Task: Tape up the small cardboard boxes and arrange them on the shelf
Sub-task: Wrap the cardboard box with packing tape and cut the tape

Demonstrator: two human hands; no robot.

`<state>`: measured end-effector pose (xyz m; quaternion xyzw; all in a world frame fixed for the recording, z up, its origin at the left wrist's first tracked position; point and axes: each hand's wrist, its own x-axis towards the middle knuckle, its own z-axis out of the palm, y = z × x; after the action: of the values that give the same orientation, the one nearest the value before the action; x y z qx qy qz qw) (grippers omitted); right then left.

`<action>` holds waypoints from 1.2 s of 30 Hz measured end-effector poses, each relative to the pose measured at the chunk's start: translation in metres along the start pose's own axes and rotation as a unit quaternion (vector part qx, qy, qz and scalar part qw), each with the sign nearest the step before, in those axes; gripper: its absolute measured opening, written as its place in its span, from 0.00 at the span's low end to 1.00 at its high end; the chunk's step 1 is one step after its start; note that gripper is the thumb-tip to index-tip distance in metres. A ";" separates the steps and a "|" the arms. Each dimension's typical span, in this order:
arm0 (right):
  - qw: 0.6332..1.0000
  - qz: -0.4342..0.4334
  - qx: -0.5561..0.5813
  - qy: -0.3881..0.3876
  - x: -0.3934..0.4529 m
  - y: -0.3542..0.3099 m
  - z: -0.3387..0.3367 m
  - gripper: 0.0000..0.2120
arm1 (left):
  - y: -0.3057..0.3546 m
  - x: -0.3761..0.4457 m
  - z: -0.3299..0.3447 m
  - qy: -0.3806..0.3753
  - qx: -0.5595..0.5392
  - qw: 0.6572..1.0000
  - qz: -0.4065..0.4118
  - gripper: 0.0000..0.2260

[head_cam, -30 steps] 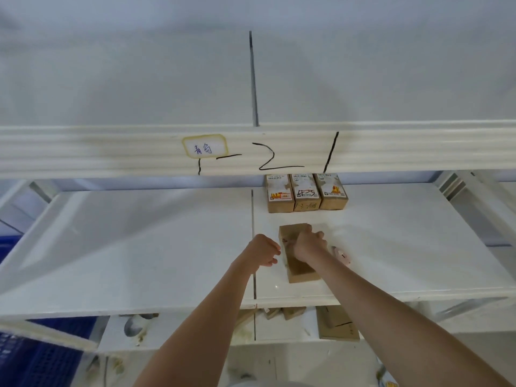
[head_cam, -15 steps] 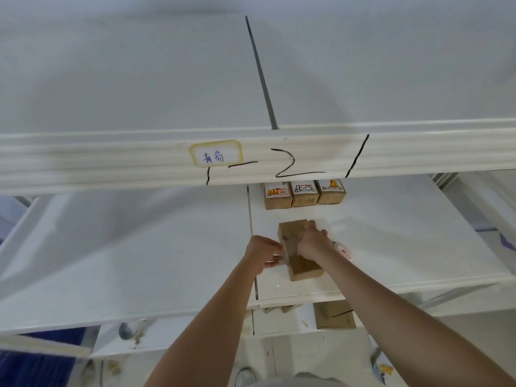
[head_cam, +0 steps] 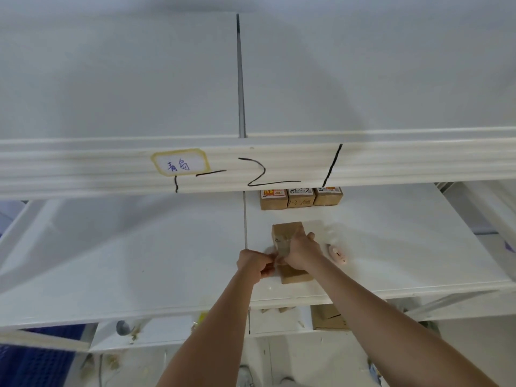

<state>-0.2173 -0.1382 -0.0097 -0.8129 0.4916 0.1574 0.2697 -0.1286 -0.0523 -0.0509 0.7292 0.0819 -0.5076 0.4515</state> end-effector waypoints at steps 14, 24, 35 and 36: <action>0.978 0.004 0.206 0.039 0.002 0.025 -0.014 0.44 | 0.002 -0.006 0.017 -0.060 -0.114 0.990 -0.047 0.11; 0.808 -0.051 0.566 -0.157 0.001 0.060 -0.033 0.23 | 0.019 -0.034 -0.002 -0.304 -0.068 0.948 0.070 0.22; 0.859 -0.071 0.494 -0.113 -0.024 0.053 -0.049 0.16 | 0.003 -0.044 0.018 -0.129 -0.112 0.973 0.156 0.28; 0.869 -0.078 0.475 -0.112 -0.027 0.053 -0.049 0.19 | 0.002 -0.047 0.021 -0.114 -0.101 0.973 0.175 0.29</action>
<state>-0.2770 -0.1674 0.0296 -0.5992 0.4084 -0.0265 0.6881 -0.1634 -0.0536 -0.0133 0.6198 -0.0482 -0.4897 0.6113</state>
